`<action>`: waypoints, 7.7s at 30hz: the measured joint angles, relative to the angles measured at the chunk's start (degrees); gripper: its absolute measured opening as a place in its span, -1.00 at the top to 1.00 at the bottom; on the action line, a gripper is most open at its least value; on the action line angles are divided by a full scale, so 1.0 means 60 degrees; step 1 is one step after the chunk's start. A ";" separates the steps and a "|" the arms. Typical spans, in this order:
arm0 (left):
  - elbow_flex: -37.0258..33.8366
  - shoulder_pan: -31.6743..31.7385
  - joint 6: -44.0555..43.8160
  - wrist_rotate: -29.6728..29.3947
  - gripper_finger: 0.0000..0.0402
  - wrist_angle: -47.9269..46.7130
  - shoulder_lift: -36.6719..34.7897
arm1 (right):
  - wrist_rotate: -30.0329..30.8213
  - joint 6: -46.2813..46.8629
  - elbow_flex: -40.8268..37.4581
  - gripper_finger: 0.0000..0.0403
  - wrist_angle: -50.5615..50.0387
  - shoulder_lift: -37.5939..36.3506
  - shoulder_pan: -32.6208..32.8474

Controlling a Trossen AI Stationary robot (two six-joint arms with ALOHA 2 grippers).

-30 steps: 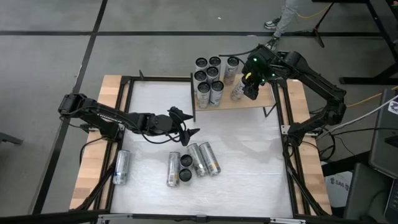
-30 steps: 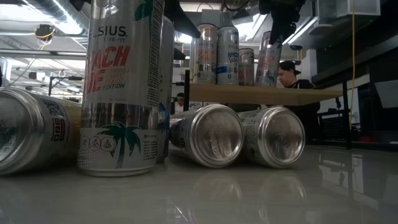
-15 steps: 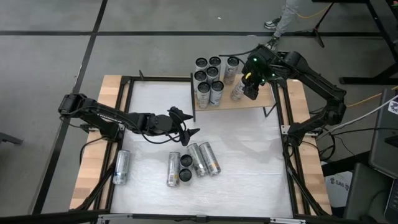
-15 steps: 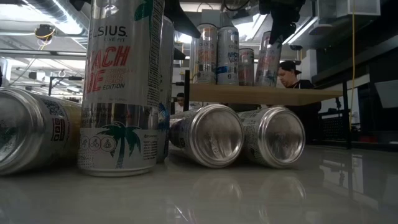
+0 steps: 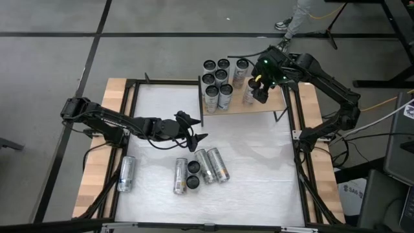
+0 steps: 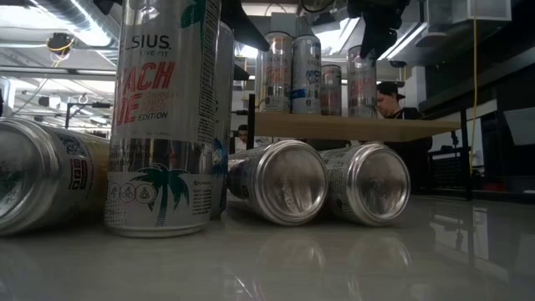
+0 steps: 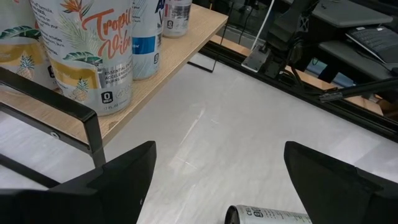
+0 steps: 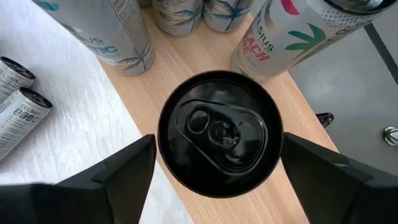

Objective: Place canned beverage on shelf
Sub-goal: Put the pink soda can on the shelf aligned with the other pink soda can, then put the pink soda can on the shelf aligned with the other pink soda cans

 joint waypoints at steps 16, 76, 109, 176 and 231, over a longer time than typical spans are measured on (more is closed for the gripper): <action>0.0000 0.0000 0.0003 0.0000 -0.74 -0.0002 -0.0003 | -0.0022 0.0362 0.0946 -0.61 -0.1860 -0.0599 0.0007; 0.0000 -0.0002 0.0437 -0.0001 -0.74 0.0000 -0.0001 | 0.4815 0.3898 -0.8735 -0.61 0.9410 -0.3099 0.2750; 0.0000 -0.0002 0.0437 0.0000 -0.74 0.0000 -0.0002 | 0.4958 0.2967 -0.8728 -0.61 1.0887 -0.3063 0.2750; 0.0000 0.0000 0.0493 -0.0283 -0.74 0.0001 -0.0002 | 0.4620 0.4297 -0.8728 -0.61 1.0557 -0.3006 0.3478; 0.0011 -0.0546 0.0211 0.1545 -0.74 0.0838 -0.1257 | 0.2443 0.4548 -0.8732 -0.61 1.0928 -0.4288 0.4754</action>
